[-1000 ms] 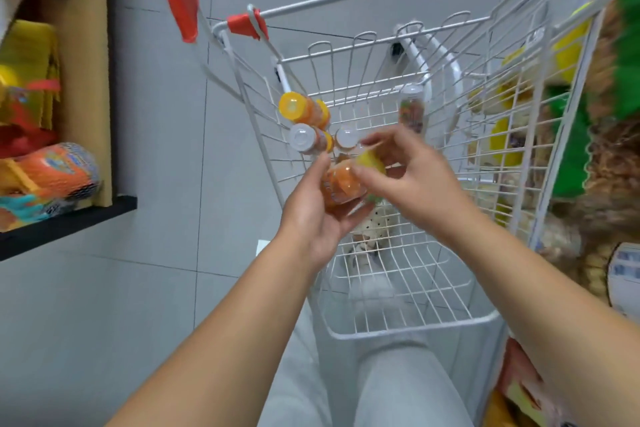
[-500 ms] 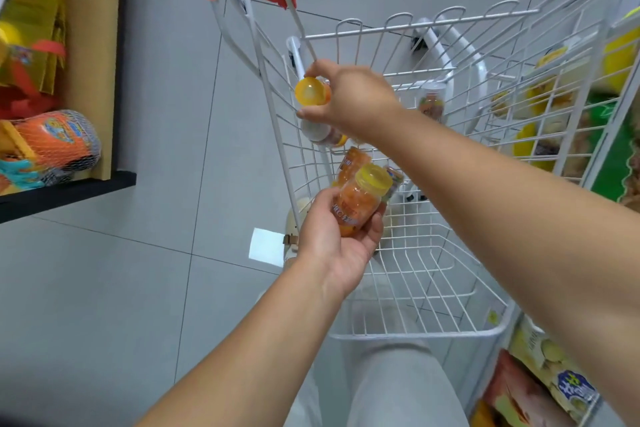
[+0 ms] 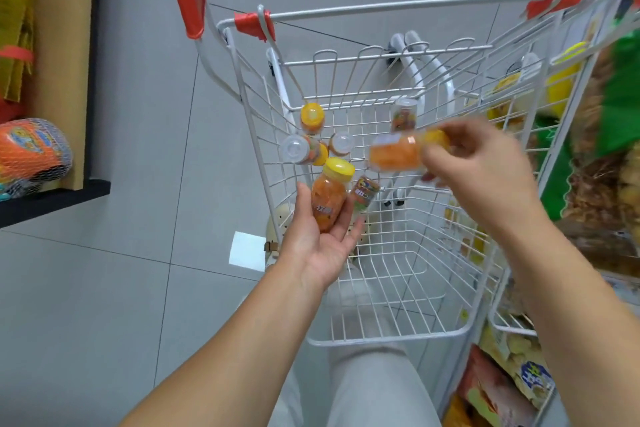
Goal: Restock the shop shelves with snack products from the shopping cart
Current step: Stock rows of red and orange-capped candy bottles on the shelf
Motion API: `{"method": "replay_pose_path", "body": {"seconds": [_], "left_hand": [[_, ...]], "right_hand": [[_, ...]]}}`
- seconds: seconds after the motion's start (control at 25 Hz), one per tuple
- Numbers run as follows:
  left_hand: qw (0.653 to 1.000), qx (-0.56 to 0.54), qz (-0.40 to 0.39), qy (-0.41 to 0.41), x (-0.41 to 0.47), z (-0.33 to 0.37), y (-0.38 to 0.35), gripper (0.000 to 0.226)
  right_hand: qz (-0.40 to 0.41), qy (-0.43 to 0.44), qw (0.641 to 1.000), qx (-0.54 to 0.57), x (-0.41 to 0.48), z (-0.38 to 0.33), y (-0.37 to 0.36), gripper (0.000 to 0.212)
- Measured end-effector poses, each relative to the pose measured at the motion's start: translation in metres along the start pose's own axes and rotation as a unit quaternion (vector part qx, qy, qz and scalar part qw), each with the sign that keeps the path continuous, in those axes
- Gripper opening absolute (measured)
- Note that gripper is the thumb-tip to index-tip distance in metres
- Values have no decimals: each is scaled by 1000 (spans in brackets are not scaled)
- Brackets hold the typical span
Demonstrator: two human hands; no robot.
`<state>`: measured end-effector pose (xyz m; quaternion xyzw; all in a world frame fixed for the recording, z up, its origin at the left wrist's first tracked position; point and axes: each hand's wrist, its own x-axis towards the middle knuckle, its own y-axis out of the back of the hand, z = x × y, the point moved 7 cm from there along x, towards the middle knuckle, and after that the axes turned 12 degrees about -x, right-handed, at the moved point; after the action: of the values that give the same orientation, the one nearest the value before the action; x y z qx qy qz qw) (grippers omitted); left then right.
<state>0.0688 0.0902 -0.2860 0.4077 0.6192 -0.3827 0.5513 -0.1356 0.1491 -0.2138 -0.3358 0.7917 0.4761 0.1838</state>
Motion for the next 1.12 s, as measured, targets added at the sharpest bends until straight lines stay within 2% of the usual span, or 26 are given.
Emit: {"method": "replay_pose_path", "body": {"seconds": [0.16,0.28,0.32,0.44,0.48,0.52,0.6,0.64,0.68,0.72,0.8,0.88,0.92,1.0,1.08,1.12], "left_hand": [[995,71,-26,63,8,-14,-4,66],[989,136,-1,51,10,-16,7,68],[988,145,24,39,10,-14,14,63],[988,132,71,28,7,-18,25,51],[988,125,83,31,6,-20,26,50],[988,118,91,31,5,-22,26,49],[988,106,105,29,5,-23,28,50],[988,104,109,28,5,-24,31,52],[988,105,112,28,5,-24,34,53],[987,106,114,28,5,-23,37,53],[986,111,117,33,5,-24,42,56],[986,118,116,36,6,-25,47,58],[985,119,115,38,6,-27,48,58],[986,113,109,47,5,-30,48,56],[988,104,98,52,5,-31,47,55],[989,100,93,52,7,-32,49,55]], "right_hand": [[-146,-30,989,10,-56,13,-29,21],[-243,-13,969,-42,-52,6,-59,17],[-242,-3,968,-60,-37,2,-63,24],[-145,60,980,-125,30,-21,-73,29],[-156,105,970,-153,45,-34,-88,39],[-200,151,949,-191,55,-47,-113,53],[-281,219,888,-290,60,-62,-159,66],[-281,237,874,-317,60,-67,-168,65],[-255,241,884,-309,61,-67,-168,61],[-209,226,914,-262,64,-63,-157,56],[-53,159,975,-143,71,-43,-115,50],[80,102,986,-101,74,-13,-80,45],[94,69,987,-115,80,5,-77,44],[28,25,986,-163,99,36,-94,47],[-55,27,979,-194,109,48,-119,51],[-57,41,973,-220,107,45,-123,51]]}}
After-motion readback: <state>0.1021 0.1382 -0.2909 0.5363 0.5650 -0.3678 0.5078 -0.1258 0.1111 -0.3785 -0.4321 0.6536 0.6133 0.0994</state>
